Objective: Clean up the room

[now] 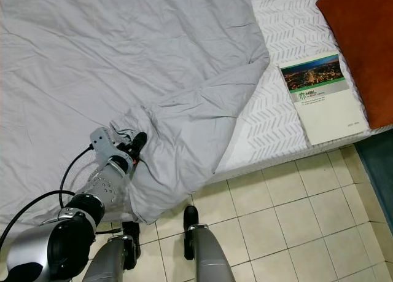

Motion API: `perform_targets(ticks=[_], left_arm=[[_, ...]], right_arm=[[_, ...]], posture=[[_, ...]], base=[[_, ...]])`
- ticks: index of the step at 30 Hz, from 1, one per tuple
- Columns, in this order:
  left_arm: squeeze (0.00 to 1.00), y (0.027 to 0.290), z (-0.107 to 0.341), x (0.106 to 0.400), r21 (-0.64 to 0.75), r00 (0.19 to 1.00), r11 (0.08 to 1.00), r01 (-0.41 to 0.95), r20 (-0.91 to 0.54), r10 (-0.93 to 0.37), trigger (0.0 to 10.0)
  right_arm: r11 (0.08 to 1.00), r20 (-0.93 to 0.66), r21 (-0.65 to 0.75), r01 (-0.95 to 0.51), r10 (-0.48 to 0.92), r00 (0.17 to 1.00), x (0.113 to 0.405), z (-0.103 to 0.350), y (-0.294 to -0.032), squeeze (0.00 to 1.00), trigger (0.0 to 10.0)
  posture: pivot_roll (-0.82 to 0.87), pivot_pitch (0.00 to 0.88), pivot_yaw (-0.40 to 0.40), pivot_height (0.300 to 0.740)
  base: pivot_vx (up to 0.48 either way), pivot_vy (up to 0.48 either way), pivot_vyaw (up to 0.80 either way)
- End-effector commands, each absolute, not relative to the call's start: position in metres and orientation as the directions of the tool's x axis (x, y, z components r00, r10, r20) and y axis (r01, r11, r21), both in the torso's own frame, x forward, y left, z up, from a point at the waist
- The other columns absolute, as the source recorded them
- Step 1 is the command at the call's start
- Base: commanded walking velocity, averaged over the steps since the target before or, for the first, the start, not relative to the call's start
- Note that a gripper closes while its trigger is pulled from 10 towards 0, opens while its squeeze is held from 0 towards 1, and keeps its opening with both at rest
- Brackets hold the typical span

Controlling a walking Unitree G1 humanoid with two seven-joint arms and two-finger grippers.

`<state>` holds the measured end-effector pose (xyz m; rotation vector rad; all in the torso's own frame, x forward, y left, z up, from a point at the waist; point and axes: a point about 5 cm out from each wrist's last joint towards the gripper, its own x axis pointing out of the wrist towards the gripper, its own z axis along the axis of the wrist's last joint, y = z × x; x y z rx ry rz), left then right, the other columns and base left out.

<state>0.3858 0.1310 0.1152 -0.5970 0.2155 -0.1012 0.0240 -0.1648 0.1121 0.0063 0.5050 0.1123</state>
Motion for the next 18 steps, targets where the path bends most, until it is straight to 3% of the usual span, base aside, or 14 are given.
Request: perform_targets(ticks=[1, 10, 11, 18], left_arm=[[0.00, 0.123, 0.089, 0.373, -0.527, 0.943, 0.850, 0.016, -0.275, -0.188, 0.0], [0.00, 0.125, 0.075, 0.363, -0.227, 0.919, 0.959, 0.170, -0.314, -0.237, 0.0], [0.00, 0.127, 0.072, 0.360, -0.212, 0.918, 0.958, 0.195, -0.305, -0.254, 0.0], [0.00, 0.120, 0.073, 0.359, -0.078, 0.909, 0.957, 0.278, -0.300, -0.288, 0.0]], right_arm=[[0.996, -0.534, 0.034, -0.088, 0.093, 0.840, 0.016, 0.105, -0.166, 0.00, 10.0], [0.996, -0.506, 0.040, -0.075, 0.084, 0.859, 0.036, 0.083, -0.168, 0.00, 10.0], [0.996, -0.484, 0.036, -0.075, 0.084, 0.871, 0.048, 0.077, -0.171, 0.00, 10.0], [0.999, -0.402, -0.027, -0.041, 0.027, 0.915, 0.088, 0.068, -0.193, 0.00, 10.0]], posture=[[-0.43, 0.678, -0.112, 0.740], [-0.35, 0.593, -0.073, 0.740], [-0.32, 0.520, -0.060, 0.740], [-0.31, 0.402, -0.011, 0.740]], base=[[0.000, 0.000, 0.00], [0.000, 0.000, 0.00], [0.000, 0.000, 0.00], [0.000, 0.000, 0.00]])
